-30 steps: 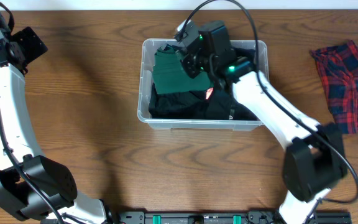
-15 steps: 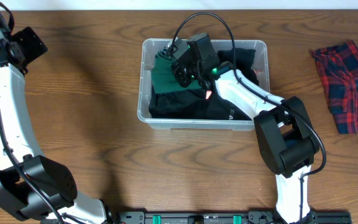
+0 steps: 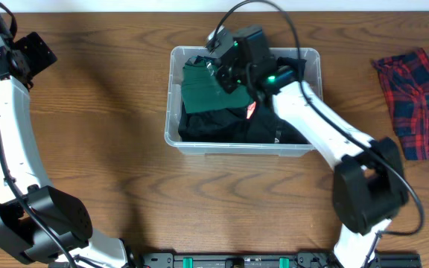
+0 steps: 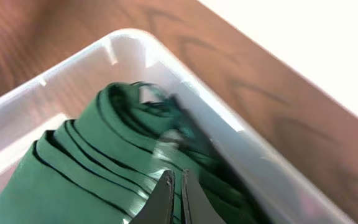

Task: Pack container
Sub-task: 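Press the green garment down into the bin with the right gripper, then move the right gripper right to the red plaid shirt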

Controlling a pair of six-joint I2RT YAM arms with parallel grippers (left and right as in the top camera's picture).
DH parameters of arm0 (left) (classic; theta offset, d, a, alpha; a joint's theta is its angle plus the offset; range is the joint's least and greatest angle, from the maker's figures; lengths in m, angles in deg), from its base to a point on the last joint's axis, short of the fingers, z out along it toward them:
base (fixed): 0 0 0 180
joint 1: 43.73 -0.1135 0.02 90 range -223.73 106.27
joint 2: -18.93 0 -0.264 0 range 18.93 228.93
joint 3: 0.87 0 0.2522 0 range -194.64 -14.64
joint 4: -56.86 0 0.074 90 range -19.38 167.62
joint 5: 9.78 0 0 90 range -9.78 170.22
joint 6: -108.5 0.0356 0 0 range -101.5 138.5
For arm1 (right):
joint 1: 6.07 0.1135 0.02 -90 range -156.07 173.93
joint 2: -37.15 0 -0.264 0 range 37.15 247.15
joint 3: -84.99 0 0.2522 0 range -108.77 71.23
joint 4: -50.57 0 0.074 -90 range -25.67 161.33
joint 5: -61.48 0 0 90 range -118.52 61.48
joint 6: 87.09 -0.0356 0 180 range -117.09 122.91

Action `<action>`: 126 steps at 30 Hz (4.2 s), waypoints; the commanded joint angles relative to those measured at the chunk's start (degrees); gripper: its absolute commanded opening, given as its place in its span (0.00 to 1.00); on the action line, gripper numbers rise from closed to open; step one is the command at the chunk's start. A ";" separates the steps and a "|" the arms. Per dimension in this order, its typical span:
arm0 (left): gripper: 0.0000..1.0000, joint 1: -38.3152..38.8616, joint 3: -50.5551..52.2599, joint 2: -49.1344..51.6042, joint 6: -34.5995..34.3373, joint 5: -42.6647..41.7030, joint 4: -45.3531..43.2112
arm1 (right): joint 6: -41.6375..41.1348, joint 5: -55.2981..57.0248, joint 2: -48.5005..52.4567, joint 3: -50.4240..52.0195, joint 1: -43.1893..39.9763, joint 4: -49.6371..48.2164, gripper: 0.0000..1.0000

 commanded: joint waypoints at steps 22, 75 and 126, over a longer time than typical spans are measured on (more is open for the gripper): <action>0.98 -0.17 -0.15 -0.20 0.17 0.70 -0.02 | 0.81 8.28 9.64 -0.66 -4.87 10.19 0.15; 0.98 -0.17 -0.15 -0.20 0.17 0.70 -0.02 | -3.78 -4.44 -1.66 -1.55 2.78 -0.28 0.41; 0.98 -0.17 -0.15 -0.20 0.17 0.70 -0.02 | -19.63 5.81 9.27 0.20 -69.42 32.70 0.01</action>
